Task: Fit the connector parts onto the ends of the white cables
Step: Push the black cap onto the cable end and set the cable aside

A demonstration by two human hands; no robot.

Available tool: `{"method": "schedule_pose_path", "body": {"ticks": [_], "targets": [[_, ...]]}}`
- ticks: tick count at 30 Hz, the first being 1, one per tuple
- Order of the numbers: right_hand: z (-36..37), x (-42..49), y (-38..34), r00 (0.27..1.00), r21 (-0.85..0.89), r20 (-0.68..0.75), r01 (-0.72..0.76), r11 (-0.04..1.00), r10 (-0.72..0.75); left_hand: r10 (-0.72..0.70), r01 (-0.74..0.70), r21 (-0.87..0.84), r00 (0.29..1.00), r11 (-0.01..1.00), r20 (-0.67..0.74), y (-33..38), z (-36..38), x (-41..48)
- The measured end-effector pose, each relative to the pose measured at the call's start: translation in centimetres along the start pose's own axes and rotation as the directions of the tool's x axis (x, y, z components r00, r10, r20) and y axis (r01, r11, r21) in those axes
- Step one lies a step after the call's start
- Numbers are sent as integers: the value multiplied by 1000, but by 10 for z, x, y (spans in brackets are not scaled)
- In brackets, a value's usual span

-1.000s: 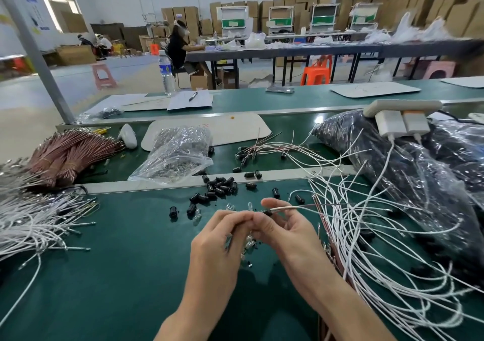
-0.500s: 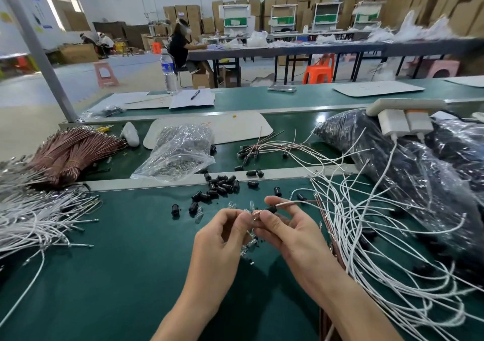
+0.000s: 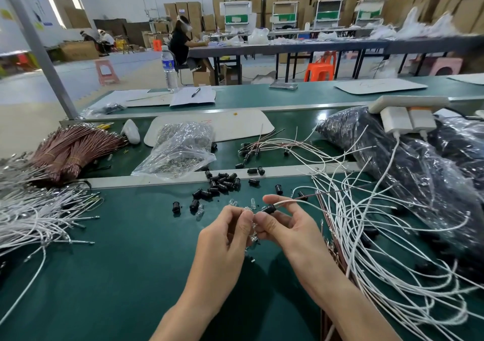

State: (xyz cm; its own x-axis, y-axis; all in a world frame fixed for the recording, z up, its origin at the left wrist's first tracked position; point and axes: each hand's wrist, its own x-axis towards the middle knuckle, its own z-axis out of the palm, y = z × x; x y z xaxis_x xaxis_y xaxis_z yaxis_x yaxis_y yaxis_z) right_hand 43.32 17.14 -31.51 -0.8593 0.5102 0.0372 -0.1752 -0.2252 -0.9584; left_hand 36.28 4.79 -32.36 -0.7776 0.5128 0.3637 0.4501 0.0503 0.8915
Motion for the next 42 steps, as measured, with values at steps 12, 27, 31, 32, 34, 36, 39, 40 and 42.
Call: {"method": "schedule_pose_path", "body": {"ticks": [12,27,31,32,34,36,39,40,42], "targets": [[3,-2,5,999,103,17,-51,993,50,108,-112,178,994,978,29,-2,-4,-1],[2,-2,2,999,199,-19,-28,980,32,41,-43,37,998,998,45,3,-6,0],[3,-2,2,998,102,-61,2,995,4,25,-26,44,999,999,41,3,-4,0],[3,-2,3,998,87,-66,5,996,0,29,-31,50,999,998,40,3,-3,-1],[4,-2,3,998,90,-69,3,996,3,41,-44,77,998,996,37,1,-3,-1],[5,-2,3,997,120,-74,-5,993,14,68,-73,131,997,989,41,0,-3,-1],[5,-2,2,997,146,-71,-15,989,25,92,-100,149,994,984,59,-1,-3,-1],[5,-2,2,997,149,-67,-18,989,28,89,-98,132,994,986,66,-1,-3,-1],[5,-2,0,998,166,-55,-22,986,32,71,-76,86,995,993,66,-1,-2,-2]]}}
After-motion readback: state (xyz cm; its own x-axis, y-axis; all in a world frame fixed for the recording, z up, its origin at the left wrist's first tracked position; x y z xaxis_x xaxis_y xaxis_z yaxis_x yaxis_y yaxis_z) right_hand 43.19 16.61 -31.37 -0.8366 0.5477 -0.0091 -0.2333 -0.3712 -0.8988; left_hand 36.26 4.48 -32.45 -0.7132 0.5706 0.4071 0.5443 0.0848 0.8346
